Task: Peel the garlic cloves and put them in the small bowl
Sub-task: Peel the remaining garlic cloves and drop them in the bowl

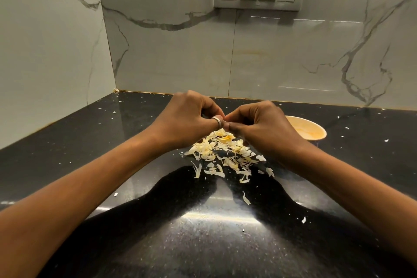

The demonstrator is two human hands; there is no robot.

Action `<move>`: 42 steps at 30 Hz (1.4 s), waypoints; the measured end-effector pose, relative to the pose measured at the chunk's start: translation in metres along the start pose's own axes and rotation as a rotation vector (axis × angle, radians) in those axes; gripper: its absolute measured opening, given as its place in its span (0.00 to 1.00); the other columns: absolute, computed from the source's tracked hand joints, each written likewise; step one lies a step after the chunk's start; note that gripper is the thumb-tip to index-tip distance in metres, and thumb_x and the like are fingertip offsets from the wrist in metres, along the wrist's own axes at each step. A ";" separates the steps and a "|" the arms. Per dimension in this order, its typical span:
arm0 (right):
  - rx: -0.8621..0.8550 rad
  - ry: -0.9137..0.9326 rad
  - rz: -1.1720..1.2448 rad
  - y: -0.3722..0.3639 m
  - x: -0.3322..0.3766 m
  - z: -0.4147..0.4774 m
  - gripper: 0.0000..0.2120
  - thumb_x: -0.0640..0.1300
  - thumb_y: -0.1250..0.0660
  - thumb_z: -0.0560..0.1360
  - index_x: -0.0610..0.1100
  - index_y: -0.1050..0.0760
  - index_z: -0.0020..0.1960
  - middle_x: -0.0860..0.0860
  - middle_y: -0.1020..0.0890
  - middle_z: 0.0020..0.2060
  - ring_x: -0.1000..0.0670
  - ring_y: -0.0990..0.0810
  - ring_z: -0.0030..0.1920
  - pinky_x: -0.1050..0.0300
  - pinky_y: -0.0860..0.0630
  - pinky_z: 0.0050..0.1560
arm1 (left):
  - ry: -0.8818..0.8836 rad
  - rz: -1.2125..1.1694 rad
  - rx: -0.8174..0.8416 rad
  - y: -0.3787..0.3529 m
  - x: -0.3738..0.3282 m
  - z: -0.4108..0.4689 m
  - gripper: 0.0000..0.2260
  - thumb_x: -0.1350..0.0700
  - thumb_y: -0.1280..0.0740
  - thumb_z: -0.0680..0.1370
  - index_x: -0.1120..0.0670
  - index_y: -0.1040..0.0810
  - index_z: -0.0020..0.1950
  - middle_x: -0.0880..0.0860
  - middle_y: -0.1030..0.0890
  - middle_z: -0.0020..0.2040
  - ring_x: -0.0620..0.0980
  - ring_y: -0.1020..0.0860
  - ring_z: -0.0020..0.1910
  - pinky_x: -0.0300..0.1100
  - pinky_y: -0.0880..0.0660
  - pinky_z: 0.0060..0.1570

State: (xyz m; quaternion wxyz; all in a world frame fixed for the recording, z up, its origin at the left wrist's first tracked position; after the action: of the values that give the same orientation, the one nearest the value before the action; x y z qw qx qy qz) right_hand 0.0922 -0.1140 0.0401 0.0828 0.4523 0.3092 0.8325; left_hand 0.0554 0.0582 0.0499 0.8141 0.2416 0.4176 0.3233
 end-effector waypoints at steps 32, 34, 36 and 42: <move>0.054 -0.277 0.501 -0.005 -0.003 0.001 0.06 0.32 0.31 0.76 0.35 0.19 0.53 0.40 0.16 0.46 0.48 0.16 0.43 0.59 0.17 0.48 | 0.360 -0.328 0.206 -0.004 0.002 -0.001 0.07 0.60 0.37 0.83 0.61 0.20 0.53 0.54 0.21 0.42 0.41 0.21 0.34 0.40 0.19 0.35; 0.011 -0.263 0.430 -0.004 -0.005 0.000 0.07 0.34 0.28 0.75 0.37 0.19 0.53 0.40 0.15 0.46 0.45 0.15 0.46 0.54 0.16 0.52 | 0.385 -0.350 0.195 -0.006 0.003 -0.002 0.07 0.60 0.36 0.83 0.61 0.20 0.53 0.55 0.21 0.43 0.42 0.21 0.34 0.40 0.19 0.35; -0.017 -0.251 0.410 -0.002 -0.005 0.000 0.07 0.35 0.27 0.74 0.37 0.19 0.52 0.40 0.14 0.46 0.43 0.14 0.49 0.50 0.17 0.55 | 0.395 -0.367 0.177 -0.007 0.002 -0.002 0.07 0.60 0.36 0.83 0.61 0.20 0.53 0.55 0.21 0.43 0.43 0.21 0.35 0.40 0.19 0.34; 0.038 -0.228 0.509 -0.009 -0.002 -0.002 0.07 0.37 0.28 0.76 0.35 0.17 0.52 0.39 0.14 0.47 0.44 0.14 0.52 0.50 0.18 0.59 | 0.400 -0.382 0.153 -0.005 -0.001 -0.002 0.06 0.60 0.35 0.82 0.61 0.19 0.52 0.56 0.21 0.44 0.43 0.21 0.35 0.37 0.20 0.33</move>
State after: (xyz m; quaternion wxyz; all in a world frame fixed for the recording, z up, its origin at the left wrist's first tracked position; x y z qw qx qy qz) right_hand 0.0910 -0.1086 0.0328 -0.1031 0.6077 0.1900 0.7642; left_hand 0.0554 0.0545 0.0457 0.7410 0.1507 0.6312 0.1728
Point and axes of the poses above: each hand's wrist, its own z-axis towards the middle knuckle, its own y-axis out of the back of the hand, x = y × z, the point moved 2 cm from there along z, towards the middle knuckle
